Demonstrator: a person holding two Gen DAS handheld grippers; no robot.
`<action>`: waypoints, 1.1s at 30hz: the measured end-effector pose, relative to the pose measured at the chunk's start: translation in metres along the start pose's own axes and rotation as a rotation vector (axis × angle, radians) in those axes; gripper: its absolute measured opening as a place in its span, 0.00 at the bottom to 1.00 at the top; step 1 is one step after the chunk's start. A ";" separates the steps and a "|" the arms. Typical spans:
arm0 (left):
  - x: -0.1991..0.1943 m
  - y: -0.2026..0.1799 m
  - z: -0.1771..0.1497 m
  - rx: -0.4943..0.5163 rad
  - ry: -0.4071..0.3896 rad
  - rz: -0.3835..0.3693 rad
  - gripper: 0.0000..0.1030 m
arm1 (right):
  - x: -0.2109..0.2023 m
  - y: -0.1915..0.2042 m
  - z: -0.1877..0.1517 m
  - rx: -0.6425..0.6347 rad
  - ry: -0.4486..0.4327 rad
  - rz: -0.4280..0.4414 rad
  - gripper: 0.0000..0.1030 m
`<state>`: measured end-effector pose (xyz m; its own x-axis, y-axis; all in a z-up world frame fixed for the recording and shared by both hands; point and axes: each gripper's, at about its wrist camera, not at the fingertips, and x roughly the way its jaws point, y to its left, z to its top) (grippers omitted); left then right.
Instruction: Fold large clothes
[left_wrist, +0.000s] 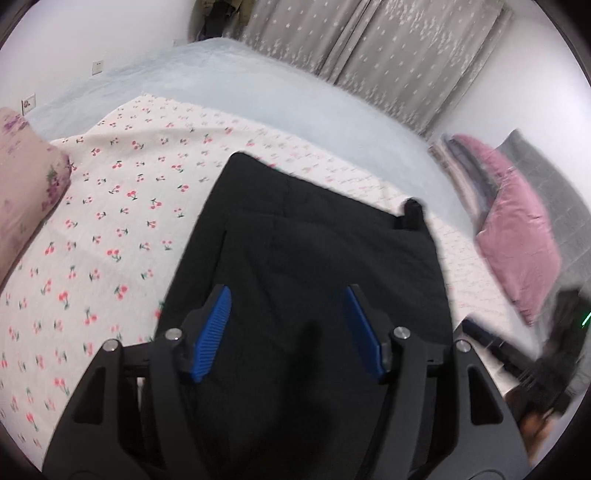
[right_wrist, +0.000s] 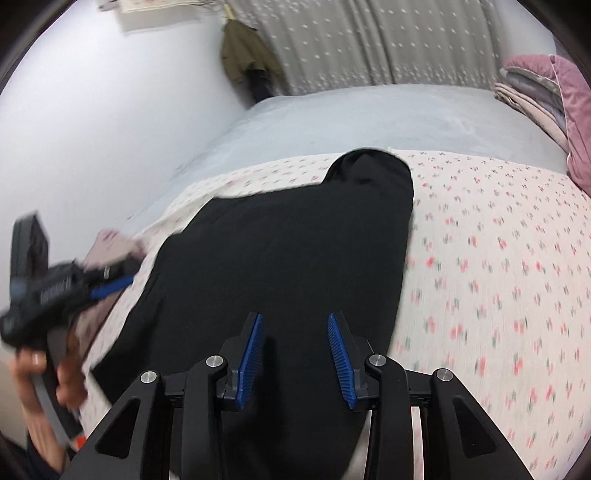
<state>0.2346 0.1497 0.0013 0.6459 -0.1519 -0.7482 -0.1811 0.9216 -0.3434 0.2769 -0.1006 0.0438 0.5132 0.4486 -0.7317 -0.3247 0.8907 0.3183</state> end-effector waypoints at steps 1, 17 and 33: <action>0.008 0.005 0.001 -0.004 0.011 0.030 0.63 | 0.008 -0.001 0.013 0.007 -0.001 -0.002 0.37; 0.037 0.029 -0.019 -0.036 0.008 0.093 0.65 | 0.133 0.009 0.036 -0.096 0.148 -0.212 0.38; -0.006 0.031 -0.036 -0.022 -0.009 0.108 0.73 | -0.043 -0.052 -0.091 0.031 0.147 -0.089 0.79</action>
<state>0.1983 0.1660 -0.0257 0.6281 -0.0485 -0.7766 -0.2663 0.9244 -0.2732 0.1989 -0.1729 0.0039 0.4160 0.3540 -0.8376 -0.2571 0.9293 0.2650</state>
